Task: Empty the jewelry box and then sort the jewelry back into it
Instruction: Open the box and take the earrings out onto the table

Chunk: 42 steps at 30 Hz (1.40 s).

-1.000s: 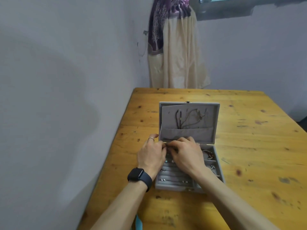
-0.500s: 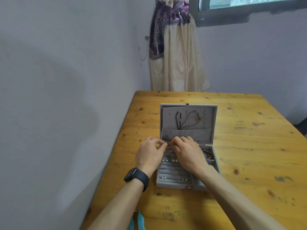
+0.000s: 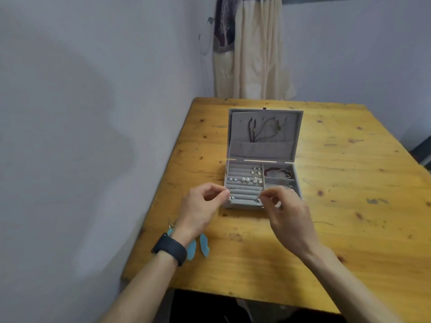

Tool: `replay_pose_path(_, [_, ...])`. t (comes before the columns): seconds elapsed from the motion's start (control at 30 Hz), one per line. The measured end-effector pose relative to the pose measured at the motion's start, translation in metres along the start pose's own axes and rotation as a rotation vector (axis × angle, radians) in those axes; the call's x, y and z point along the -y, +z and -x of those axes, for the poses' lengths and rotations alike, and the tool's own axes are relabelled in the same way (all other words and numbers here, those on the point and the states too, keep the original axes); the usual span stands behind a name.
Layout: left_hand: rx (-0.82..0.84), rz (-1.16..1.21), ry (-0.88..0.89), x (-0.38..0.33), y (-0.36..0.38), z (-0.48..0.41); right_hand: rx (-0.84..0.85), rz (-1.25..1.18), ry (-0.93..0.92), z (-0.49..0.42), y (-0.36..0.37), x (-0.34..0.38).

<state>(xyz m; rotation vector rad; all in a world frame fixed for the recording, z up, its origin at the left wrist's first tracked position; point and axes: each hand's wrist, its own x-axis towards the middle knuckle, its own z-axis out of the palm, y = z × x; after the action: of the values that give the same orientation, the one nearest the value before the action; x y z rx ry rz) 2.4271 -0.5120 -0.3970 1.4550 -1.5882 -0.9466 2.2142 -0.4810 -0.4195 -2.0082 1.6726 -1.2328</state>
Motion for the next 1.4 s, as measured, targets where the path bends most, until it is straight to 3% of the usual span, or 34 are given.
replay_pose_path(0.33, [0.110,-0.320,0.013,0.024,0.000,0.069,0.197,0.075,-0.120,0.081,0.021,0.007])
replay_pose_path(0.7, [0.094,-0.632,0.100,0.030,0.005,0.054,0.323,0.230,-0.177,0.052,0.042,0.007])
replay_pose_path(0.97, [0.045,-0.715,0.122,0.036,0.008,0.037,0.271,0.199,-0.134,0.043,0.049,0.002])
replay_pose_path(1.2, [0.001,-0.663,0.106,0.039,0.003,0.032,0.361,0.050,-0.145,0.045,0.028,0.014])
replay_pose_path(1.4, [0.000,-0.709,0.118,0.040,0.003,0.025,0.430,0.214,-0.147,0.029,0.039,0.009])
